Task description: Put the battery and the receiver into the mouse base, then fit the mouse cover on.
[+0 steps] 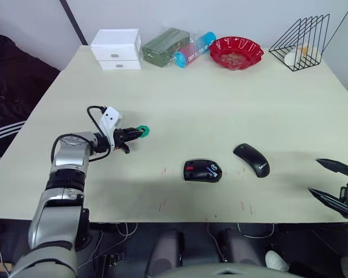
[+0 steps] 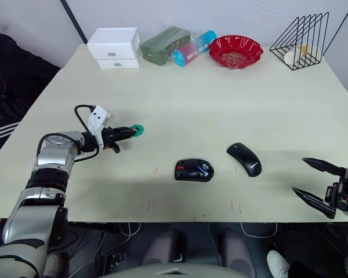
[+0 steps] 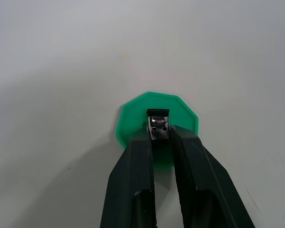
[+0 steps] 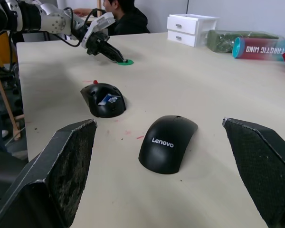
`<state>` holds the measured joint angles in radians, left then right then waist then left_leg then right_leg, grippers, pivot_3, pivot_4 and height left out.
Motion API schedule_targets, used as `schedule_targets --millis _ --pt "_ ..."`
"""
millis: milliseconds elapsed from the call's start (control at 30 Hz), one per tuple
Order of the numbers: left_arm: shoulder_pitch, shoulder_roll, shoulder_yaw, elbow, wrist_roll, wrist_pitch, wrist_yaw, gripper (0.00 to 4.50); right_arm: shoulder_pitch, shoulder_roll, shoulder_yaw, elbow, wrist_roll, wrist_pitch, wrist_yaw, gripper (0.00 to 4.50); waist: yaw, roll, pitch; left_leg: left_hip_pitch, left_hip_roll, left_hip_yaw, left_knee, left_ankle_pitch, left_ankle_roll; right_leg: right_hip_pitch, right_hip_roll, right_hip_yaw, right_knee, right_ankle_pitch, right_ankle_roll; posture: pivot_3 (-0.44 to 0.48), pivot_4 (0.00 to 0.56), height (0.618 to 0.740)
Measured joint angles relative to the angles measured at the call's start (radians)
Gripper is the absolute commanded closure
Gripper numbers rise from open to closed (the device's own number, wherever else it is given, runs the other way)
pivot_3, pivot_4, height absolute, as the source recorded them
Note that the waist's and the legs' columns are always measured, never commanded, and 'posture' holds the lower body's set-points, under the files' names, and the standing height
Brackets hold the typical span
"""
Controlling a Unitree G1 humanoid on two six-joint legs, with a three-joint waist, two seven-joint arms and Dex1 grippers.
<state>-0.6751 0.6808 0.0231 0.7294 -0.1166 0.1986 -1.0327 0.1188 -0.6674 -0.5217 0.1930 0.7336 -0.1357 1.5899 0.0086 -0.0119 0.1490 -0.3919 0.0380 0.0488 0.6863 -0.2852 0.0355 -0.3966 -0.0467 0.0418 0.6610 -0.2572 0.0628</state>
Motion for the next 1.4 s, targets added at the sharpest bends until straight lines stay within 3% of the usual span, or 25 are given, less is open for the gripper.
schedule_targets --millis 367,600,800,1033,1200,1300,1400 --pt "-0.035 0.067 -0.025 -0.05 0.004 0.015 -0.156 4.42 -0.019 0.0 0.005 -0.001 0.021 0.015 0.018 0.0 0.002 -0.002 0.002 -0.002 0.0 0.0 0.0 0.0 0.0 -0.001 0.0 -0.001 -0.001 0.0 0.0 0.0 0.15 0.74" --pt "-0.072 0.06 -0.046 -0.119 -0.005 -0.029 -0.243 4.42 -0.043 -0.014 0.013 -0.015 0.018 0.069 -0.013 0.0 0.004 -0.003 0.002 -0.003 0.0 0.0 0.0 0.0 0.0 -0.001 0.0 -0.002 -0.001 0.0 0.0 0.0 0.15 0.74" --pt "-0.076 0.023 -0.071 -0.276 -0.046 -0.008 -0.297 4.42 -0.057 -0.04 0.037 -0.111 0.001 0.165 -0.131 0.0 0.003 -0.003 0.002 -0.003 0.0 0.0 0.0 0.0 0.0 -0.001 0.0 -0.002 -0.001 0.0 0.0 0.0 0.15 0.74" --pt "-0.043 -0.013 -0.12 -0.558 -0.124 0.09 -0.342 4.42 -0.127 -0.073 0.144 -0.374 0.029 0.49 -0.433 0.0 -0.002 -0.003 0.002 -0.006 0.0 -0.002 0.002 0.0 0.0 -0.005 0.0 0.001 0.001 0.0 0.0 0.0 0.15 0.74" --pt "-0.046 -0.008 -0.133 -0.61 -0.144 0.123 -0.349 4.42 -0.153 -0.068 0.162 -0.439 0.068 0.588 -0.524 0.0 0.003 -0.003 0.002 -0.007 0.0 -0.002 0.001 0.0 0.0 -0.005 0.0 0.0 0.0 0.0 0.0 0.0 0.15 0.74" --pt "-0.044 -0.003 -0.146 -0.631 -0.146 0.125 -0.357 4.42 -0.198 -0.054 0.193 -0.471 0.1 0.647 -0.581 0.0 0.003 -0.003 0.003 -0.007 0.0 -0.002 0.001 0.0 0.0 -0.005 0.0 0.001 0.0 0.0 0.0 0.0 0.15 0.74" --pt "-0.058 -0.006 -0.163 -0.644 -0.158 0.121 -0.37 4.42 -0.359 -0.05 0.271 -0.508 0.181 0.831 -0.718 0.0 -0.004 -0.004 0.003 -0.007 0.0 -0.002 0.002 0.0 0.0 -0.006 0.0 0.001 0.001 0.0 0.0 0.0 0.15 0.74"
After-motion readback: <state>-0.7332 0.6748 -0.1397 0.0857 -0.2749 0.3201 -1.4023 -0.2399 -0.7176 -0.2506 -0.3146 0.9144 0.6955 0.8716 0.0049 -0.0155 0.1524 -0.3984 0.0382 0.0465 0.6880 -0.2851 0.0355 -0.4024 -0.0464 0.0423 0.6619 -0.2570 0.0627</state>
